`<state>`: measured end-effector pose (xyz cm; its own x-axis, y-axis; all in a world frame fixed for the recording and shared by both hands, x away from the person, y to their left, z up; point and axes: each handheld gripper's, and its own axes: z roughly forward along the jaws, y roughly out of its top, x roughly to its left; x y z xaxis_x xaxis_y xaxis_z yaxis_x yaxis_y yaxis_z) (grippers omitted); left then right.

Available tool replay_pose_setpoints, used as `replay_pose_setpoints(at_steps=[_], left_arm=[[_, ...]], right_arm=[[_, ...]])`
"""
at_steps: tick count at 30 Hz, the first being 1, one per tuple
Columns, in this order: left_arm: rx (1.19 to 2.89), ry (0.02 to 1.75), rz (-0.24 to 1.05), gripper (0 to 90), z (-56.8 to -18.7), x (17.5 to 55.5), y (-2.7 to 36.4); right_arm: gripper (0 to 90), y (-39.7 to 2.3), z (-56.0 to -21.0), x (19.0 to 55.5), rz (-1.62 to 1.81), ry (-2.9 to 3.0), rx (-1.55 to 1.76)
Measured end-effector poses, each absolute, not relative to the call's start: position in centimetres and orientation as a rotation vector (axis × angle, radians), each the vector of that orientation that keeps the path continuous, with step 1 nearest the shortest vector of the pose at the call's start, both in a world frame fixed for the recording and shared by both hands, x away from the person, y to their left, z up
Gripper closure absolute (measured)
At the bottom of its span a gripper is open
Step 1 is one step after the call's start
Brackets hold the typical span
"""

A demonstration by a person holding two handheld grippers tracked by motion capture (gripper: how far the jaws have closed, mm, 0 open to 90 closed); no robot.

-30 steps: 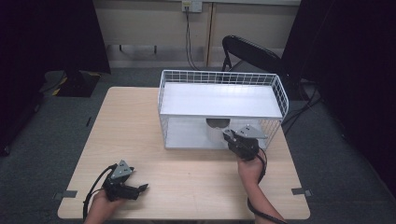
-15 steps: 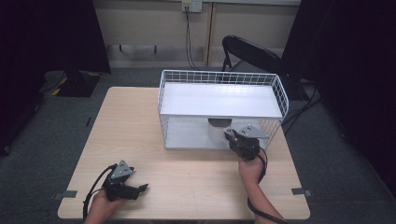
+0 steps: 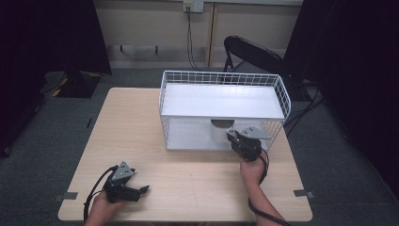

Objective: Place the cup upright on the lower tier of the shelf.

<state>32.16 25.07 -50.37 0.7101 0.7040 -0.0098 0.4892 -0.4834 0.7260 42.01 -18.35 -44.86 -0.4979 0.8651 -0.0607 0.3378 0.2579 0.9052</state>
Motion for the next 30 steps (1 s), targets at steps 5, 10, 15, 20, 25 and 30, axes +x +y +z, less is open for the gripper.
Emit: replay_pose_setpoints(at_steps=[5, 10, 15, 20, 25, 30], left_arm=[[2.18, 0.904, 0.375, 11.8, -50.37, 32.16, 25.07], [2.18, 0.904, 0.375, 11.8, -50.37, 32.16, 25.07], [2.18, 0.904, 0.375, 11.8, -50.37, 32.16, 25.07], [2.18, 0.903, 0.375, 11.8, -50.37, 32.16, 25.07], [2.181, 0.904, 0.375, 11.8, -50.37, 32.15, 25.07], [2.178, 0.907, 0.371, 11.7, -50.38, 32.14, 25.04]], right_arm=[[71.5, -18.29, -45.01, 42.15, 1.211, 1.957, 1.097], [71.5, -18.21, -44.97, 42.32, 1.209, 1.951, 1.094], [71.5, -18.14, -45.24, 42.49, 1.213, 1.942, 1.106], [71.5, -18.07, -45.39, 42.61, 1.215, 1.94, 1.108], [71.5, -18.04, -45.52, 42.75, 1.214, 1.932, 1.113], [71.4, -18.02, -45.75, 42.89, 1.225, 1.914, 1.13]])
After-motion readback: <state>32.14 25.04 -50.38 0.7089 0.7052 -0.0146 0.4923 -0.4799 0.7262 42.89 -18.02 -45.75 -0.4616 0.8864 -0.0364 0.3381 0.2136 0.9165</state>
